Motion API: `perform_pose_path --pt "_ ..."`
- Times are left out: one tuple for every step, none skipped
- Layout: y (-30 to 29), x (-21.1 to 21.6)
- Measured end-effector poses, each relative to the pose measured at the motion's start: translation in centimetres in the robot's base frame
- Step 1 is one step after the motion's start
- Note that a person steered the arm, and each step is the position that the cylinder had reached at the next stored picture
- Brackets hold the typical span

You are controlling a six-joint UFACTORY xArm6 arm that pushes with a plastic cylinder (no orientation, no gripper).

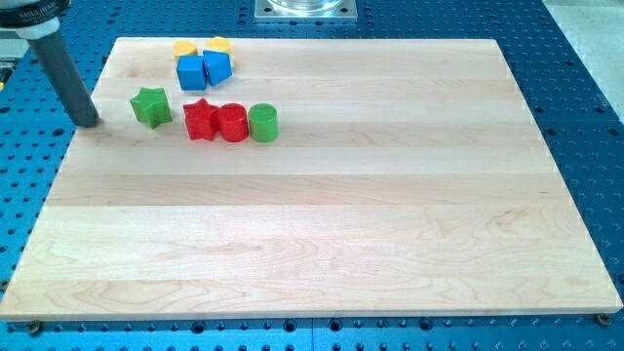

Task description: Push green star into red star

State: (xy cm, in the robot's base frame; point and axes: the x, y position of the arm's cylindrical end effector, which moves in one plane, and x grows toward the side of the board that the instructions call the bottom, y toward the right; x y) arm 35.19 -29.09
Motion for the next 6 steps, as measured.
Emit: perform_pose_path --pt "6.7 -3.4" --pt "9.9 -3.3" --pt "9.9 -3.2" --pt "9.9 -2.9" --pt "9.8 -4.8" --pt "7.6 -6.5"
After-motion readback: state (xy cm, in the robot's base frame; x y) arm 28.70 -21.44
